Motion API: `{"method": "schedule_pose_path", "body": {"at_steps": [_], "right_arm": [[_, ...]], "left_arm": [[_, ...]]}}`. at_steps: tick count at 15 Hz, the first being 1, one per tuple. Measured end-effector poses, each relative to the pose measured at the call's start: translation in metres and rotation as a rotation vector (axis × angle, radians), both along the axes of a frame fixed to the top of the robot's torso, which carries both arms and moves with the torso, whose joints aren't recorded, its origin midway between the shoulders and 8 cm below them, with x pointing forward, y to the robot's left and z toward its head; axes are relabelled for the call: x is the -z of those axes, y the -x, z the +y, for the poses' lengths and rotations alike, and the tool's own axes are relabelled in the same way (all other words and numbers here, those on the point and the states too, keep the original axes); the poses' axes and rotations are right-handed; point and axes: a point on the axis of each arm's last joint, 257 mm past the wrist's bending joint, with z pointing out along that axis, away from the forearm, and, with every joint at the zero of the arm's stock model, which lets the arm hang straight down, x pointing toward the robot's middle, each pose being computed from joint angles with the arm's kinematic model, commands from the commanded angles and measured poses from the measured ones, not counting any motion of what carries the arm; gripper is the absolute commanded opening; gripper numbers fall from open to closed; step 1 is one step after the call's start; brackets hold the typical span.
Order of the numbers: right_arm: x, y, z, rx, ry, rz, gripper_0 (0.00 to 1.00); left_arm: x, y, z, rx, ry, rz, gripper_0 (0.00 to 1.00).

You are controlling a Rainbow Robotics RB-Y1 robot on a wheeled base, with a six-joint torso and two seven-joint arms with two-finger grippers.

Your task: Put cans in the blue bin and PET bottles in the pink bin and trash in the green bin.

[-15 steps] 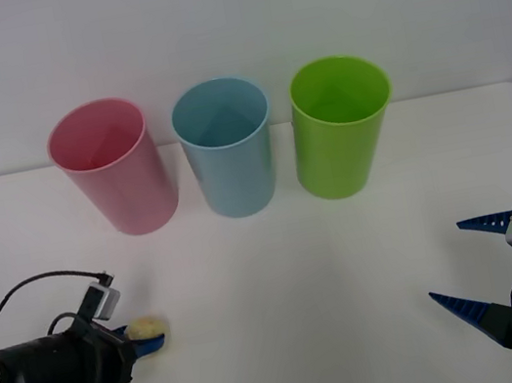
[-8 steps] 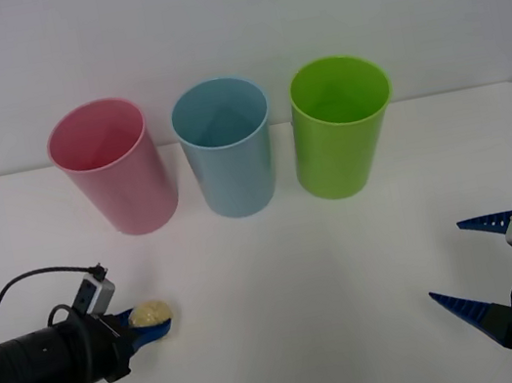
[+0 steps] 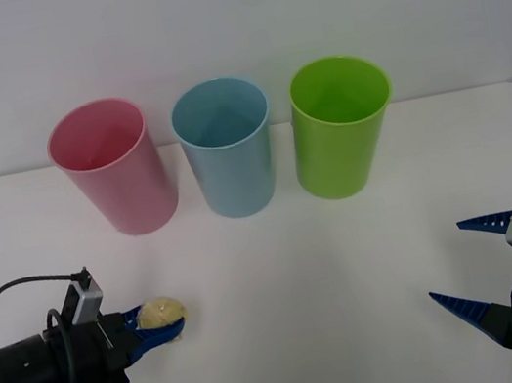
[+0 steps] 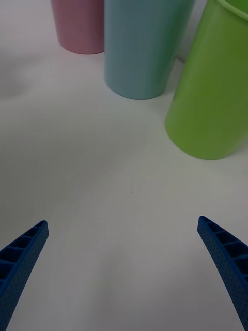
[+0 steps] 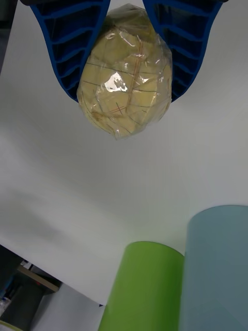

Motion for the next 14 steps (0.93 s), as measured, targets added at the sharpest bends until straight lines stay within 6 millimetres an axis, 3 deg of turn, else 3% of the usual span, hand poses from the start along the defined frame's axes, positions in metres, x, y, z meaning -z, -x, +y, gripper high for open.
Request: {"method": "schedule_pose_path", "body": {"at_steps": [5,14], "right_arm": [[0.000,0.000,0.000,0.000,0.000,0.000,1.00],[0.000,0.000,0.000,0.000,0.000,0.000,1.00]], "left_arm": [[-0.029,0.001,-0.007,0.014,0.071,-0.074,0.00],[-0.114,-0.002,-0.041,0.040,0.257,-0.213,0.00]]}}
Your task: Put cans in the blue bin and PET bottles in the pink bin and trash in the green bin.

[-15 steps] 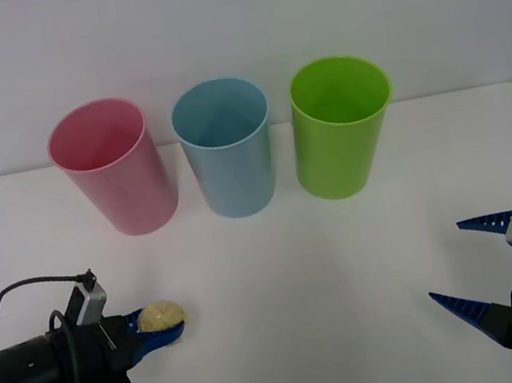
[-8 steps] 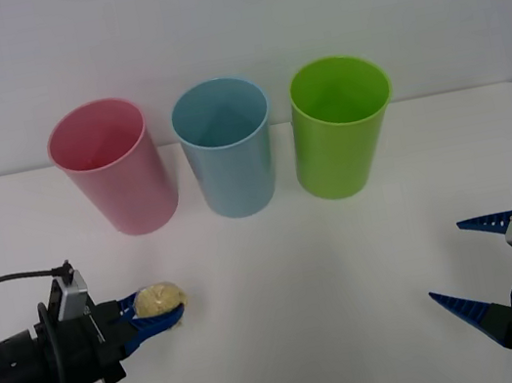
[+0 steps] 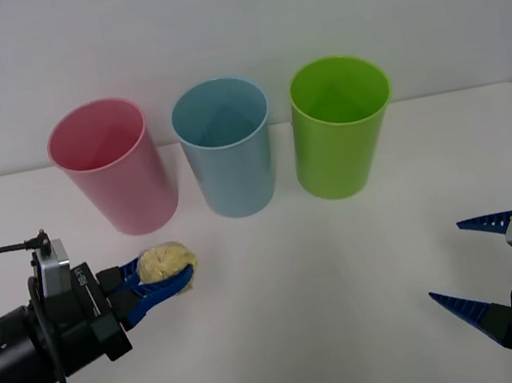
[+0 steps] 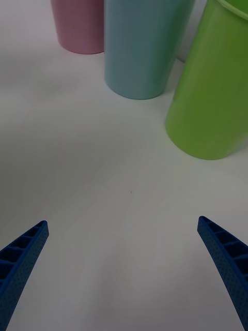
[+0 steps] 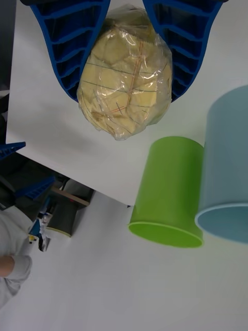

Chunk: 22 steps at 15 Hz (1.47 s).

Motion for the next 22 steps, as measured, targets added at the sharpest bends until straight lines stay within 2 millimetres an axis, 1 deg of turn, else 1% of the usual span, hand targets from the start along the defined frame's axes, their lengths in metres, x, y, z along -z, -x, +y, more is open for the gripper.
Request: {"method": "schedule_pose_path", "body": {"at_steps": [2,3,5,10,12,15,16,19,21,22], "right_arm": [[0.000,0.000,0.000,0.000,0.000,0.000,1.00],[0.000,0.000,0.000,0.000,0.000,0.000,1.00],[0.000,0.000,0.000,0.000,0.000,0.000,1.00],[0.000,0.000,0.000,0.000,0.000,0.000,1.00],[0.000,0.000,0.000,0.000,0.000,0.000,1.00],[0.000,0.000,0.000,0.000,0.000,0.000,1.00],[0.000,0.000,0.000,0.000,0.000,0.000,1.00],[0.000,0.000,0.000,0.000,0.000,0.000,1.00],[0.000,0.000,0.000,0.000,0.000,0.000,1.00],[0.000,0.000,0.000,0.000,0.000,0.000,1.00]], "left_arm": [[-0.023,-0.013,-0.006,-0.040,0.026,-0.043,0.00],[-0.037,-0.019,-0.012,-0.056,0.043,-0.066,0.00],[-0.057,-0.020,-0.025,-0.045,0.074,-0.067,0.00],[-0.130,-0.018,-0.046,-0.068,0.195,-0.092,0.00],[-0.157,-0.025,-0.059,-0.073,0.246,-0.123,0.00],[-0.183,-0.039,-0.071,-0.080,0.280,-0.156,0.00],[-0.187,-0.049,-0.077,-0.084,0.286,-0.158,0.00],[-0.194,-0.089,-0.103,-0.106,0.290,-0.154,0.00],[-0.201,-0.115,-0.113,-0.118,0.290,-0.155,0.00],[-0.207,-0.125,-0.116,-0.120,0.300,-0.155,0.00]]}}
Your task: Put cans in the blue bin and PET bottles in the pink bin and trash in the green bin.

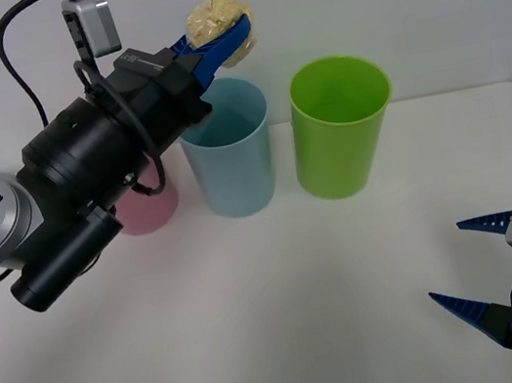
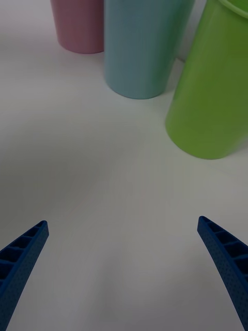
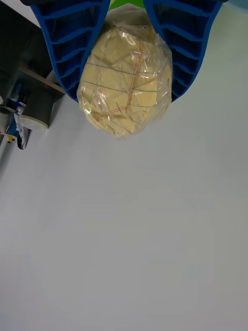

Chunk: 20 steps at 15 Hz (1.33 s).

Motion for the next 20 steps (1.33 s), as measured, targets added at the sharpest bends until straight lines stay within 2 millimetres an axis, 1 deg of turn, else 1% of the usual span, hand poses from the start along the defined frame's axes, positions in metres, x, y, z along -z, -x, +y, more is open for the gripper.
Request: {"method": "schedule_pose_path", "body": {"at_steps": [3,5,8,13,15,17,19,20], "right_arm": [[0.000,0.000,0.000,0.000,0.000,0.000,1.00],[0.000,0.000,0.000,0.000,0.000,0.000,1.00],[0.000,0.000,0.000,0.000,0.000,0.000,1.00],[0.000,0.000,0.000,0.000,0.000,0.000,1.00],[0.000,0.000,0.000,0.000,0.000,0.000,1.00],[0.000,0.000,0.000,0.000,0.000,0.000,1.00],[0.000,0.000,0.000,0.000,0.000,0.000,1.00],[0.000,0.000,0.000,0.000,0.000,0.000,1.00]], "left_arm": [[-0.013,-0.024,-0.013,0.007,0.030,0.010,0.00],[-0.015,-0.032,-0.026,0.035,0.030,0.021,0.00],[-0.006,-0.042,-0.051,0.065,-0.015,0.050,0.00],[0.011,-0.057,-0.081,0.091,-0.082,0.101,0.00],[0.013,-0.068,-0.092,0.088,-0.084,0.123,0.00],[0.009,-0.083,-0.104,0.075,-0.082,0.134,0.00],[0.014,-0.095,-0.116,0.061,-0.103,0.147,0.00],[0.020,-0.099,-0.121,0.058,-0.121,0.156,0.00]]}}
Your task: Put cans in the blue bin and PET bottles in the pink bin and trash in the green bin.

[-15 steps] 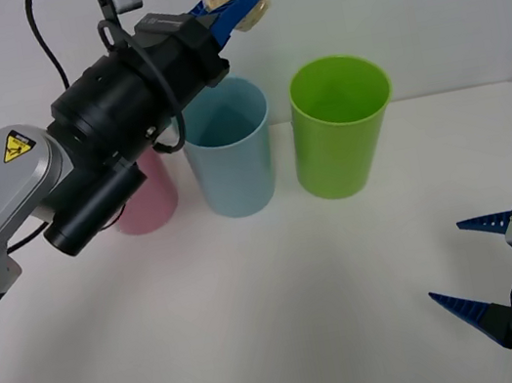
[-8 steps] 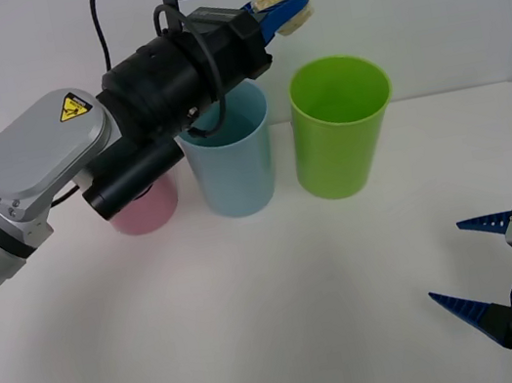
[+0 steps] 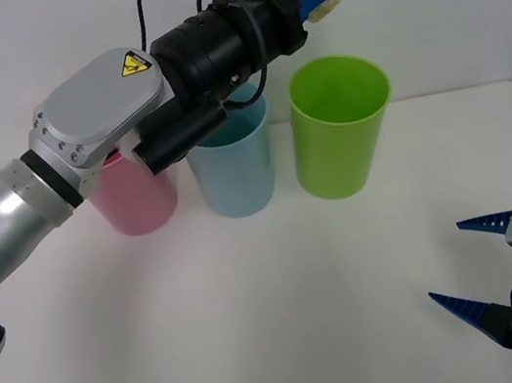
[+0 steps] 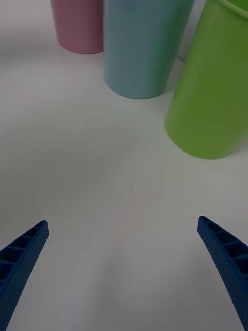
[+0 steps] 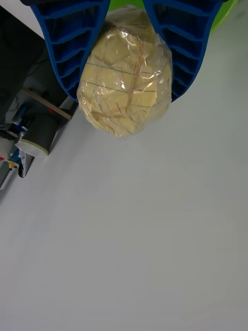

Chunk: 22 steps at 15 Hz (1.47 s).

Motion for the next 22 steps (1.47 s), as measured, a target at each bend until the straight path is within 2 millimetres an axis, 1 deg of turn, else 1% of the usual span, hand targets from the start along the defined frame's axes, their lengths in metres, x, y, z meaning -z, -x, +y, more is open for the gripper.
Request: {"method": "schedule_pose_path", "body": {"at_steps": [1,5,9,12,14,17,20,22], "right_arm": [[0.000,0.000,0.000,0.000,0.000,0.000,1.00],[0.000,0.000,0.000,0.000,0.000,0.000,1.00],[0.000,0.000,0.000,0.000,0.000,0.000,1.00],[0.000,0.000,0.000,0.000,0.000,0.000,1.00],[0.000,0.000,0.000,0.000,0.000,0.000,1.00],[0.000,0.000,0.000,0.000,0.000,0.000,1.00],[0.000,0.000,0.000,0.000,0.000,0.000,1.00],[0.000,0.000,0.000,0.000,0.000,0.000,1.00]], "left_arm": [[0.009,-0.003,-0.006,0.000,-0.024,0.012,0.00],[0.034,-0.017,-0.024,-0.016,-0.093,0.043,0.00],[0.050,-0.029,-0.037,-0.036,-0.145,0.064,0.00],[0.066,-0.036,-0.038,-0.052,-0.185,0.084,0.00],[0.080,-0.035,-0.038,-0.052,-0.206,0.105,0.00],[0.093,-0.035,-0.036,-0.053,-0.230,0.125,0.00],[0.099,-0.037,-0.035,-0.059,-0.250,0.132,0.00],[0.104,-0.035,-0.036,-0.050,-0.264,0.142,0.00]]}}
